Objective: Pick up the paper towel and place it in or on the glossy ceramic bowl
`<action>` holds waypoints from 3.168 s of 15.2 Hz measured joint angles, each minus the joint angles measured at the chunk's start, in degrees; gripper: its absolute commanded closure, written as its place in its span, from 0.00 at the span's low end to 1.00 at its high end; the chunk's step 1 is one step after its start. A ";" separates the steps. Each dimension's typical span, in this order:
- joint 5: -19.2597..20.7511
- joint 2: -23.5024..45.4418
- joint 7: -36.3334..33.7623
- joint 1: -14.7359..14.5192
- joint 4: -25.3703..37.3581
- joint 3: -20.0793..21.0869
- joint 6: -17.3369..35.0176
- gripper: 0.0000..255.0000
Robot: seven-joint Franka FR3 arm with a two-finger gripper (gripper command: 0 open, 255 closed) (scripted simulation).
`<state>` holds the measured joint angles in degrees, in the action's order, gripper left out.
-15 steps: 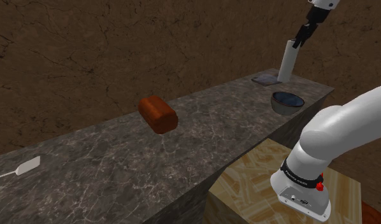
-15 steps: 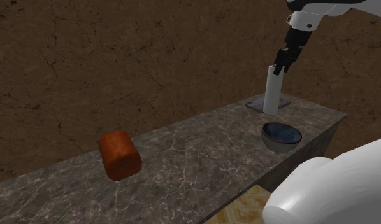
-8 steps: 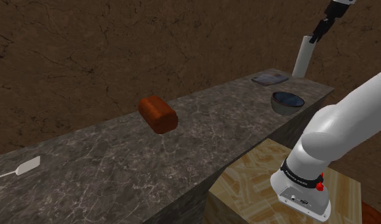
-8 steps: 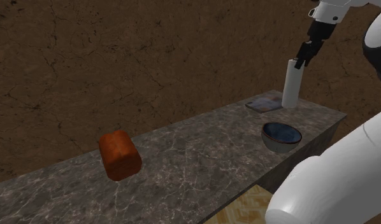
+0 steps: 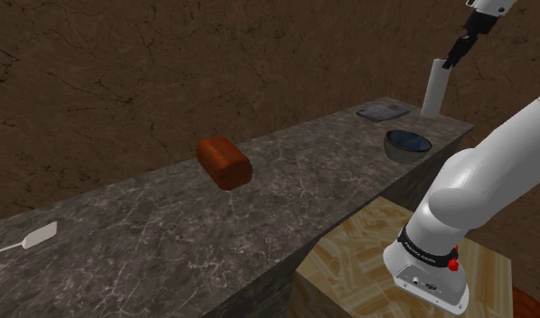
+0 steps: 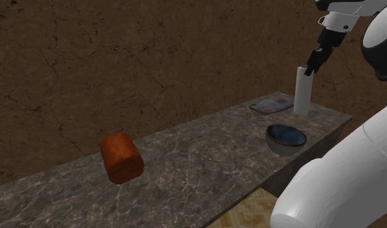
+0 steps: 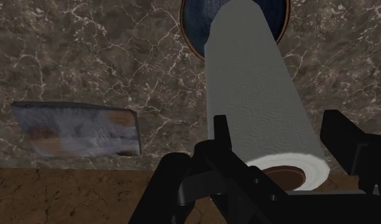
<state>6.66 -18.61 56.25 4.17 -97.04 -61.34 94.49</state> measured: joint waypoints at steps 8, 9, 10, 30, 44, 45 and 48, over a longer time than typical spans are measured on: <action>1.67 -2.02 -0.47 1.48 -7.32 0.80 5.90 1.00; 1.58 -1.84 -0.29 1.35 -7.92 0.42 6.66 1.00; 1.84 -2.16 -0.43 1.60 -8.83 0.63 7.32 1.00; 2.88 -2.58 0.25 2.12 -20.03 -1.53 18.42 1.00; 3.42 -3.96 -0.22 3.26 -14.36 0.82 11.59 0.00; 3.45 -4.02 -0.28 3.30 -14.20 0.95 11.36 0.00; 3.47 -4.06 -0.29 3.34 -14.05 1.02 11.15 0.00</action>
<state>10.13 -22.67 55.96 7.51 -111.09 -60.32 105.63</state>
